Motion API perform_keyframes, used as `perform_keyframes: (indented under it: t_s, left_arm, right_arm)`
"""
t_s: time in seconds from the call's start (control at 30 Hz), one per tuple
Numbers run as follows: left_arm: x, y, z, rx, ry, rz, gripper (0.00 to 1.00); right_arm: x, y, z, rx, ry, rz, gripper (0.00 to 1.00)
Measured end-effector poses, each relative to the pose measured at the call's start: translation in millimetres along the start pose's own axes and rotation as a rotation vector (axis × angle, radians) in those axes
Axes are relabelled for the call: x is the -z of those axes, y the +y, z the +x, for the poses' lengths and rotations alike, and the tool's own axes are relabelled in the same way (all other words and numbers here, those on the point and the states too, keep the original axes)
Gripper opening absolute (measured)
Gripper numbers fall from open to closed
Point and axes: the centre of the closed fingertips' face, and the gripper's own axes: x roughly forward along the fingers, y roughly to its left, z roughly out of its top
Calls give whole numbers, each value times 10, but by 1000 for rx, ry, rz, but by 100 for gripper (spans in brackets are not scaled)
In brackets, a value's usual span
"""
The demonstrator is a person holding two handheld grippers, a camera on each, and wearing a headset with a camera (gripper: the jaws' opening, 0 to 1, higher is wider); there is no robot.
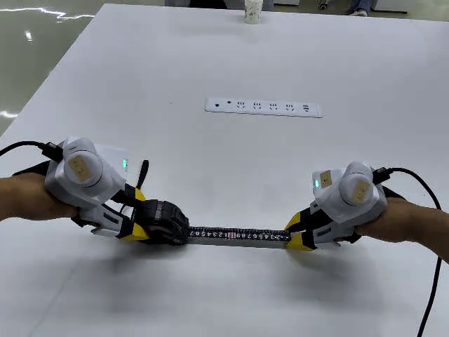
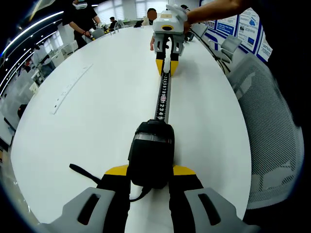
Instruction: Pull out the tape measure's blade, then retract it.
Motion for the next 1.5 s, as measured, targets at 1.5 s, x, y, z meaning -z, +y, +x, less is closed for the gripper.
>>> perform_keyframes:
  t_s: [1.5]
  left_arm:
    - [-21, 10, 30, -8, 18, 12, 26]
  right_arm:
    - [390, 10, -242, 14, 83, 24, 10]
